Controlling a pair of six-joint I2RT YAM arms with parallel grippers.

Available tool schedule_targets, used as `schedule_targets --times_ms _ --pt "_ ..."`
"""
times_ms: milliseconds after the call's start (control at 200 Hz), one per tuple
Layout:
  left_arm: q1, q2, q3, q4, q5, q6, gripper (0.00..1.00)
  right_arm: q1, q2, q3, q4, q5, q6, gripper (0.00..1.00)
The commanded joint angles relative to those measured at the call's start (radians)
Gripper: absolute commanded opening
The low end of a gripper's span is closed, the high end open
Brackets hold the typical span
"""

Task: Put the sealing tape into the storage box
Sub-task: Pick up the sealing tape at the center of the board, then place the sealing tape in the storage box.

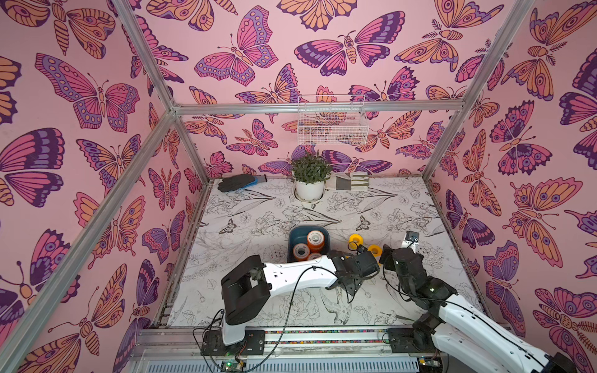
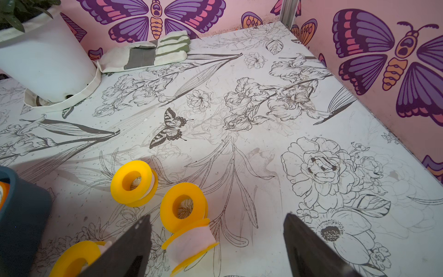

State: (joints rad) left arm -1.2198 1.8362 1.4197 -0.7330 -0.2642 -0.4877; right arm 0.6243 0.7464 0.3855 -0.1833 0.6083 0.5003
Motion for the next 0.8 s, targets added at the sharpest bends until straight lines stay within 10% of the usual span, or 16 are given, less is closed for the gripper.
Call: schedule_targets --times_ms 0,796 --pt "0.032 -0.066 -0.037 -0.057 -0.06 -0.003 0.42 0.002 -0.004 0.019 -0.002 -0.001 0.002 0.89" --pt "0.36 -0.076 -0.133 -0.073 -0.097 0.04 0.41 0.002 0.011 0.024 0.003 -0.005 -0.002 0.89"
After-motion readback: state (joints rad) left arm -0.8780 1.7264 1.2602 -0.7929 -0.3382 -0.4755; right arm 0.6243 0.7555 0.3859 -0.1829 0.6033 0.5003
